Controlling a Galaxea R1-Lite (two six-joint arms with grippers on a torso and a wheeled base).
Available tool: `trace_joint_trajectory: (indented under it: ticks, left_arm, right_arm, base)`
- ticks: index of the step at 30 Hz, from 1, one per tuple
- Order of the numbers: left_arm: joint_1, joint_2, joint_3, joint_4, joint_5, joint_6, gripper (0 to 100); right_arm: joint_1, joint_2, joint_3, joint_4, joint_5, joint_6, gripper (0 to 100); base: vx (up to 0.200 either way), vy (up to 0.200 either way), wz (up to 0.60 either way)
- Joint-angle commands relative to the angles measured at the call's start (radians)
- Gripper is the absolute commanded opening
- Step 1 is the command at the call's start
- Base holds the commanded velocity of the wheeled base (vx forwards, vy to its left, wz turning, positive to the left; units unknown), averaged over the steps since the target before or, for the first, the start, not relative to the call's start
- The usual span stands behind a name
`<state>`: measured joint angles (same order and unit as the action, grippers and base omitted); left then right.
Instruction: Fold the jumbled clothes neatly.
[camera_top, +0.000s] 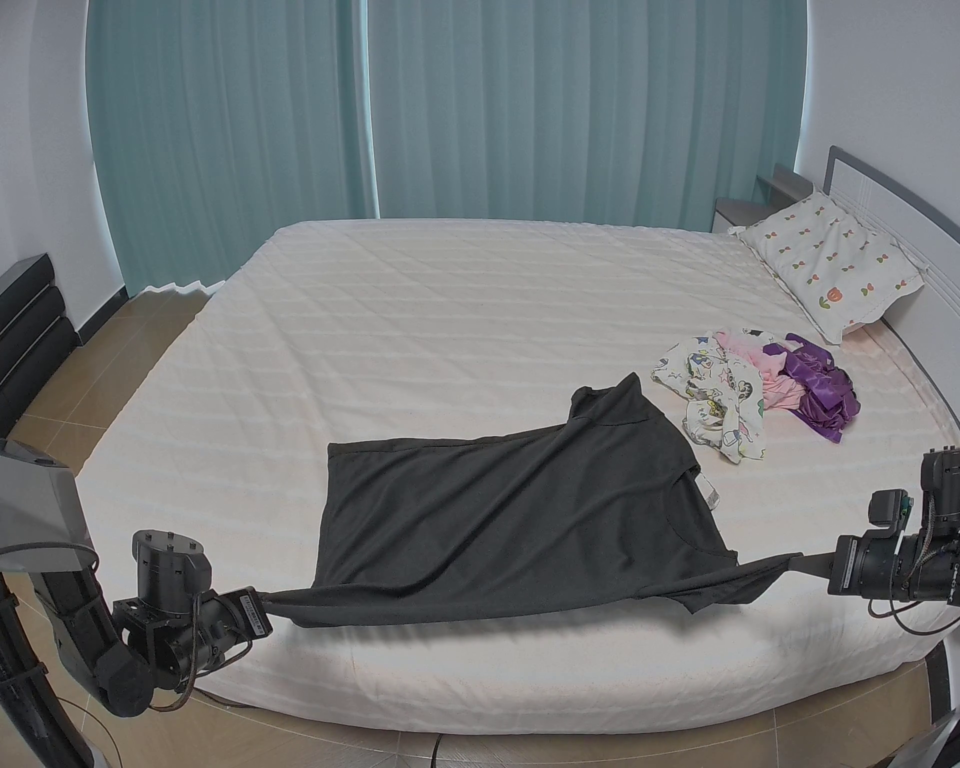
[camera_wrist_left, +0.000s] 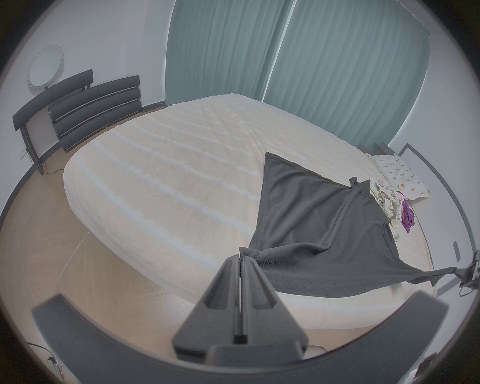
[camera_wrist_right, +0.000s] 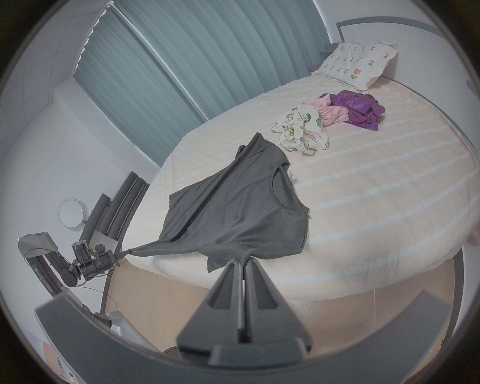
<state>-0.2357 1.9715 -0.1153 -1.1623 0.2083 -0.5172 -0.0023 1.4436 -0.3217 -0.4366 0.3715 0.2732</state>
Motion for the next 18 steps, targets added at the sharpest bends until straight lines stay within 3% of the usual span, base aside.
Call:
trace_joint_trajectory:
  ticks: [1, 18]
  left_arm:
    - [0.001, 0.003, -0.038, 0.000, 0.000, -0.001, 0]
    - [0.012, 0.184, -0.274, 0.004, 0.011, 0.020, 0]
  right_arm:
    - [0.001, 0.037, -0.016, -0.010, 0.003, 0.000, 0]
    - [-0.001, 0.296, -0.224, -0.013, -0.002, 0.000, 0]
  base:
    - [0.000, 0.000, 0.00]
    - [0.000, 0.000, 0.00]
